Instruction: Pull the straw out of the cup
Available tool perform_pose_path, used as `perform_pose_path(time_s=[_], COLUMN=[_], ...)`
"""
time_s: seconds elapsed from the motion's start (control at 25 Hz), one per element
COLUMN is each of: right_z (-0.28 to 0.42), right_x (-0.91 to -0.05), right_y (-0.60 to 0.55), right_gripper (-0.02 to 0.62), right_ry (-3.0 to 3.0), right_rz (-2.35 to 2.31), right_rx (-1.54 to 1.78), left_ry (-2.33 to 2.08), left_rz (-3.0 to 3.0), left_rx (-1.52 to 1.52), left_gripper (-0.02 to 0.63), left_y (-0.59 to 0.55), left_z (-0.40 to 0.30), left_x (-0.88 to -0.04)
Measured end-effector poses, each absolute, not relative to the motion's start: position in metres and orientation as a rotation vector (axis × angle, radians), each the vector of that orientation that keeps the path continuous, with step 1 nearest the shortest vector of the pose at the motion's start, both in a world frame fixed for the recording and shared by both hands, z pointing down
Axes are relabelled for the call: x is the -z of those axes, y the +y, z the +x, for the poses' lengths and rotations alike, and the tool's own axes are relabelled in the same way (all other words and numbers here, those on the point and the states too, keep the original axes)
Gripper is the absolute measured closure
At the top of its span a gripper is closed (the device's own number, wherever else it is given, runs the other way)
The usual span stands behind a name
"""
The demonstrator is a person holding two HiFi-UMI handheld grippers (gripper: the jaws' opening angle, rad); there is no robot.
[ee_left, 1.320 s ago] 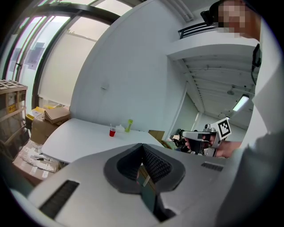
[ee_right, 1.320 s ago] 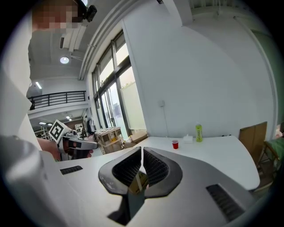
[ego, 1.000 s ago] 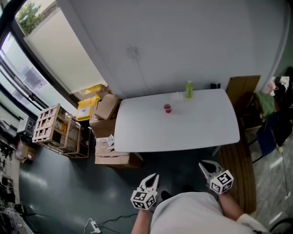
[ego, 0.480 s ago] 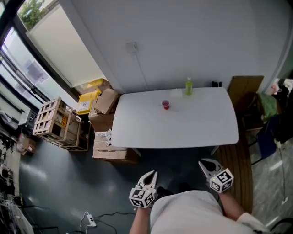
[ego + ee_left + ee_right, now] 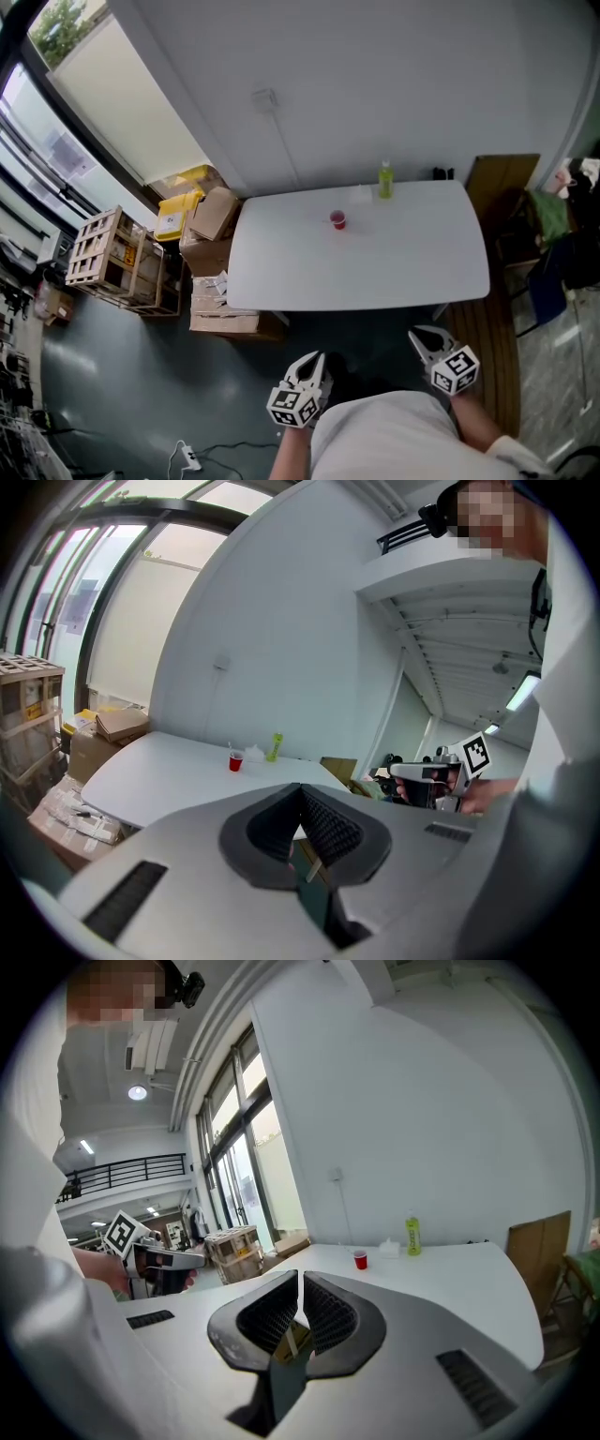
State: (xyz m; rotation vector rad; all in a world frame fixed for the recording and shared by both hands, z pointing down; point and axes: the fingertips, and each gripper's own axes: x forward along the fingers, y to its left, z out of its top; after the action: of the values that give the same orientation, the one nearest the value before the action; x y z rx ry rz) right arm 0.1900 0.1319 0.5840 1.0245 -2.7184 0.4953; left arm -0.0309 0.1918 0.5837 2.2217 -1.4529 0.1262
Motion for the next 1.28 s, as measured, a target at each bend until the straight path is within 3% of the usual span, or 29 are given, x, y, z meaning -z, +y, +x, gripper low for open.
perform_pose_path(time_s=[1.28], right_z=[0.067], right_x=[-0.591], right_y=[0.014], right_gripper=[0.552], right_ry=[-2.574], right_rz=[1.293], right_rx=[-0.556], left_ry=[-1.159], left_rz=[2.400], left_rx=[-0.238], left_gripper=[0.603], left_y=[0.032], left_z=[-0.147], left_x=[-0.603])
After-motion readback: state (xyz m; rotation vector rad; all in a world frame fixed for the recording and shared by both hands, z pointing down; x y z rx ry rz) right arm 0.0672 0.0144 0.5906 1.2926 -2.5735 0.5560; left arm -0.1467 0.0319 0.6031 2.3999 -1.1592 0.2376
